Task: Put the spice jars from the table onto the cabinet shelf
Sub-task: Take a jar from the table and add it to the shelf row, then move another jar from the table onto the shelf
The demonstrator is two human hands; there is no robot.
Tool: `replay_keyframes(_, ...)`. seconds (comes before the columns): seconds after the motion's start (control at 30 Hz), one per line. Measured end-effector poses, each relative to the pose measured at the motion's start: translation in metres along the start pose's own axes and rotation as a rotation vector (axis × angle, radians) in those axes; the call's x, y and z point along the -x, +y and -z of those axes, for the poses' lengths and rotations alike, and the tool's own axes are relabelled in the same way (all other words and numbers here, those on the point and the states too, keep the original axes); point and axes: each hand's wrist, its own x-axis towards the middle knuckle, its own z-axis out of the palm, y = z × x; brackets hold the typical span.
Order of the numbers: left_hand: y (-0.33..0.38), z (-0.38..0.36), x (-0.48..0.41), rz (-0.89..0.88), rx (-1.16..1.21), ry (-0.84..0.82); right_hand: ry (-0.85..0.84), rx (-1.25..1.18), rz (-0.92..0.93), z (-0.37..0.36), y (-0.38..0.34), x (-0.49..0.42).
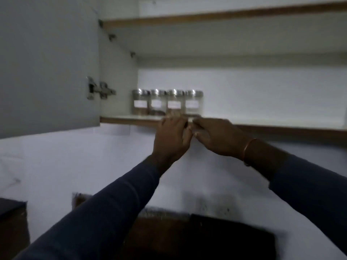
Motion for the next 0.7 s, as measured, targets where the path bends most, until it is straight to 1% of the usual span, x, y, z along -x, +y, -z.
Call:
replay_keyframes(0.03, 0.015, -0.005, 0.024, -0.005, 0.107, -0.008, 0.02, 0.046, 0.05, -0.006, 0.002, 0.035)
replay_keyframes(0.07, 0.029, -0.009, 0.048, 0.011, 0.193, -0.043, 0.015, 0.042, 0.103, -0.015, 0.004, 0.064)
replay_keyframes(0.1, 0.046, -0.012, 0.076, 0.038, 0.282, -0.123, -0.036, -0.021, 0.096, -0.026, 0.004, 0.095)
replay_keyframes(0.17, 0.085, -0.026, 0.145, 0.073, 0.407, -0.332, -0.209, -0.159, -0.019, -0.06, 0.01, 0.17)
replay_keyframes(0.3, 0.158, -0.059, 0.284, 0.227, 0.519, -0.744, -0.607, -0.321, -0.27, -0.134, 0.024, 0.319)
replay_keyframes(0.37, 0.191, -0.074, 0.341, 0.305, 0.562, -0.932, -0.748, -0.423, -0.432, -0.165, 0.029, 0.387)
replay_keyframes(0.43, 0.219, -0.081, 0.38, 0.359, 0.582, -1.07, -0.825, -0.397, -0.584, -0.194, 0.042, 0.447)
replay_keyframes(0.5, 0.243, -0.086, 0.409, 0.365, 0.619, -1.152, -0.932, -0.324, -0.666, -0.212, 0.052, 0.495)
replay_keyframes(0.6, 0.264, -0.092, 0.438, 0.401, 0.627, -1.185, -0.985, -0.377, -0.693, -0.228, 0.059, 0.529)
replay_keyframes(0.7, 0.267, -0.088, 0.449, 0.442, 0.615, -1.223, -0.882, -0.47, -0.76, -0.242, 0.06, 0.536)
